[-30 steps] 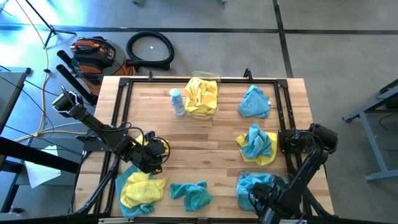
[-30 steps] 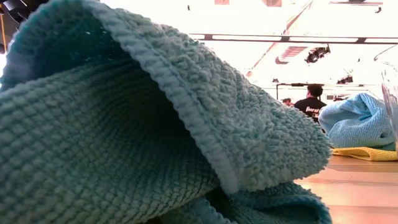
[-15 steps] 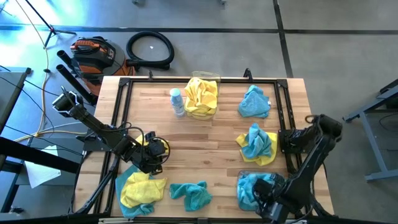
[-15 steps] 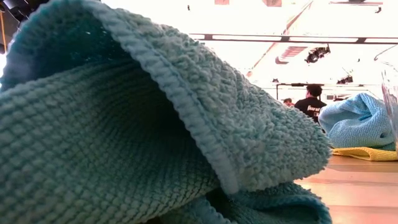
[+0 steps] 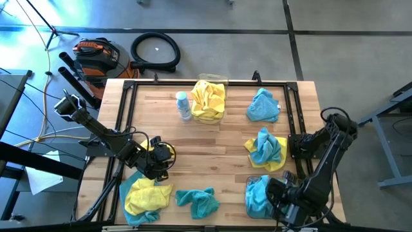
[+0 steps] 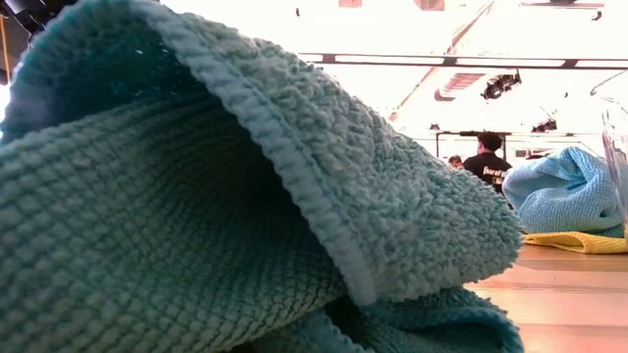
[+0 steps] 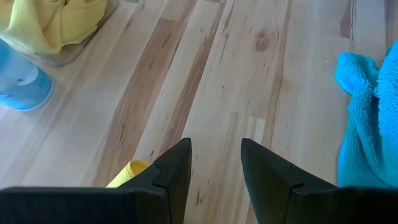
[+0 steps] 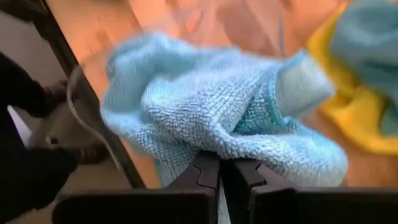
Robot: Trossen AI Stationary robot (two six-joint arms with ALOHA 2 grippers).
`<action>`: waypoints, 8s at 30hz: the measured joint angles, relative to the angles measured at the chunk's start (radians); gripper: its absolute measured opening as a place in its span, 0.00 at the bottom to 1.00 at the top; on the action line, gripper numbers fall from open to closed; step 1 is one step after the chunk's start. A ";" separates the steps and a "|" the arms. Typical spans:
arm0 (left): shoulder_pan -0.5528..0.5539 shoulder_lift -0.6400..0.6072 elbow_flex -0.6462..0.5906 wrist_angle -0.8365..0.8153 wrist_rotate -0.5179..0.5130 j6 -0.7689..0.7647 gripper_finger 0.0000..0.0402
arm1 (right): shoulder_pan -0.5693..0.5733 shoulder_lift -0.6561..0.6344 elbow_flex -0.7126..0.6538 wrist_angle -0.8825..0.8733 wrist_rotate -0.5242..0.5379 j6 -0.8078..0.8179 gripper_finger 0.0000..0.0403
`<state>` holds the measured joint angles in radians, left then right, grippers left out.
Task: Sort microfiber towel by color & place in baskets
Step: Put the blue towel into the bottom transparent bin
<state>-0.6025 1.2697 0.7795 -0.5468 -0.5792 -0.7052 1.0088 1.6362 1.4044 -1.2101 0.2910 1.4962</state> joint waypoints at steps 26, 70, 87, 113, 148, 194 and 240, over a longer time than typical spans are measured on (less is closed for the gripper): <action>0.000 0.000 0.000 0.002 0.011 -0.026 0.32 | -0.014 0.175 -0.262 0.472 -0.266 0.051 0.00; 0.000 0.000 0.000 0.020 0.023 -0.025 0.32 | -0.086 0.062 -0.367 0.497 -0.210 0.123 0.22; 0.000 0.000 0.000 0.022 0.023 -0.025 0.32 | -0.035 -0.038 -0.120 0.104 0.007 0.103 0.22; 0.086 0.000 0.000 0.026 -0.250 0.290 0.32 | -0.277 -0.038 -0.098 -0.236 0.351 -0.182 0.22; 0.296 -0.329 0.259 -0.086 0.046 0.449 0.32 | -0.797 -0.225 -0.346 0.655 0.224 -0.696 0.22; 0.295 -0.368 0.184 -0.085 0.077 0.395 0.32 | -0.822 -0.256 -0.529 0.018 -0.215 0.163 0.54; 0.302 -0.368 0.183 -0.085 0.080 0.490 0.32 | -0.082 -0.136 0.350 -0.336 -0.231 0.791 0.00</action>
<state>-0.3004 0.9020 0.9630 -0.6321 -0.4995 -0.2150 0.9268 1.5005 1.7548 -1.5463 0.0601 2.2873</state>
